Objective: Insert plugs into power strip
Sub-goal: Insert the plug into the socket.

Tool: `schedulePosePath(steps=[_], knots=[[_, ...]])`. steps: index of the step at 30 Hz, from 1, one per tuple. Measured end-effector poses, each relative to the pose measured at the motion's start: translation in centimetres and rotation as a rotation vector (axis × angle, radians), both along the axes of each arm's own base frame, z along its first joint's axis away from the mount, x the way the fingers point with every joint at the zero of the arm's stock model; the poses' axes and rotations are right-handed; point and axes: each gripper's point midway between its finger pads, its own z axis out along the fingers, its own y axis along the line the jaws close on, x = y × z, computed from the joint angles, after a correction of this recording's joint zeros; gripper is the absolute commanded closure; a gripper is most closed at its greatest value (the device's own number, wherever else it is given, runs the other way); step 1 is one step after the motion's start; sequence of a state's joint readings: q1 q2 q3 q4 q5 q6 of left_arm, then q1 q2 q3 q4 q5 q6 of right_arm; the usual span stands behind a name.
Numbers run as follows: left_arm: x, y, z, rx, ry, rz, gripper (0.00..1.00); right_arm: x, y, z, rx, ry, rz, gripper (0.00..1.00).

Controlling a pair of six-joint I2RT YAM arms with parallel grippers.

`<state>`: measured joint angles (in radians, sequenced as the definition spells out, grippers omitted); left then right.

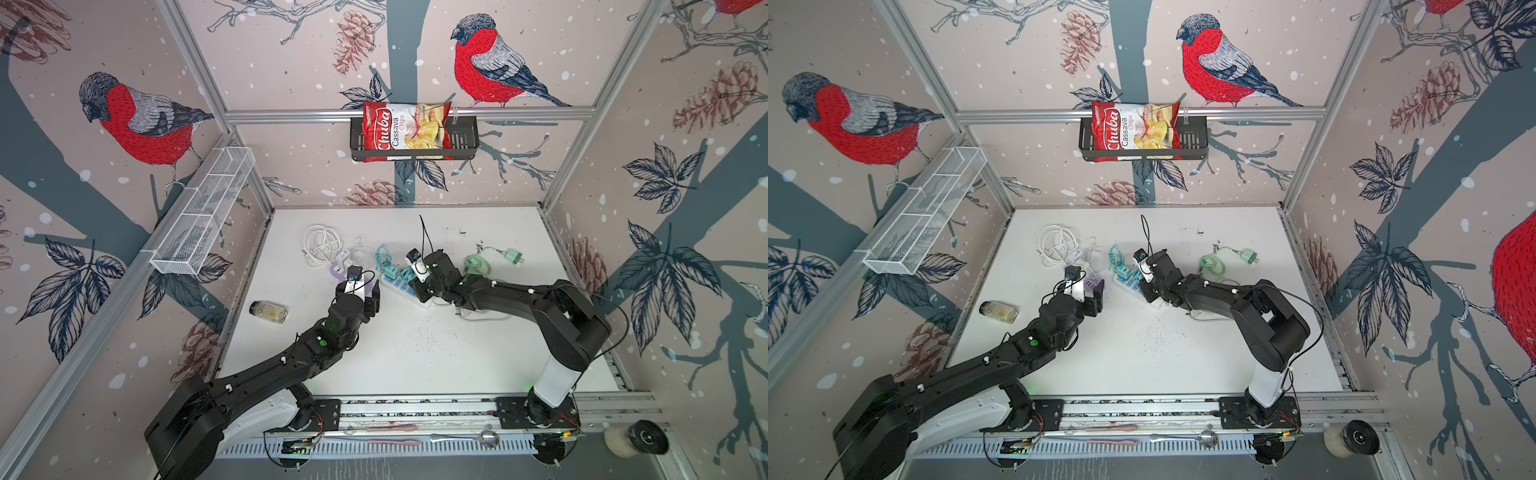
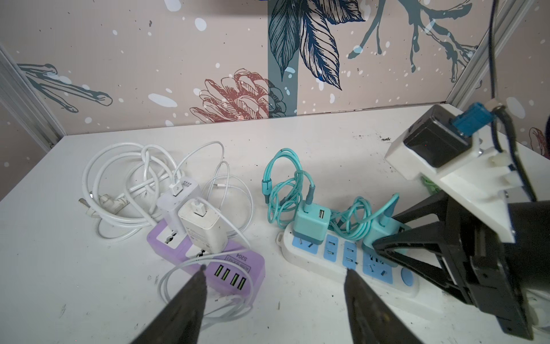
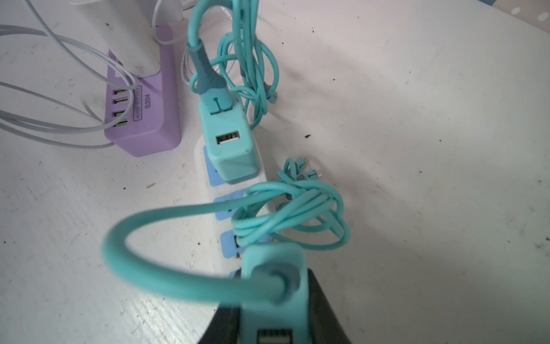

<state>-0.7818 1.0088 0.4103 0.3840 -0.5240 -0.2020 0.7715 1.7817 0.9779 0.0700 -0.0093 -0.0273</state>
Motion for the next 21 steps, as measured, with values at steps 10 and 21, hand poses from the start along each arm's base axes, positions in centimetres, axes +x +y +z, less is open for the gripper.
schedulePosePath(steps=[10,21], knots=[[0.1,-0.1,0.0,0.0,0.0,0.0,0.28,-0.5,-0.4,0.2,0.016,-0.016,-0.03,1.0],[0.3,-0.4,0.3,0.015,-0.004,-0.01,0.28,-0.8,-0.9,0.2,0.036,0.0,-0.078,1.0]])
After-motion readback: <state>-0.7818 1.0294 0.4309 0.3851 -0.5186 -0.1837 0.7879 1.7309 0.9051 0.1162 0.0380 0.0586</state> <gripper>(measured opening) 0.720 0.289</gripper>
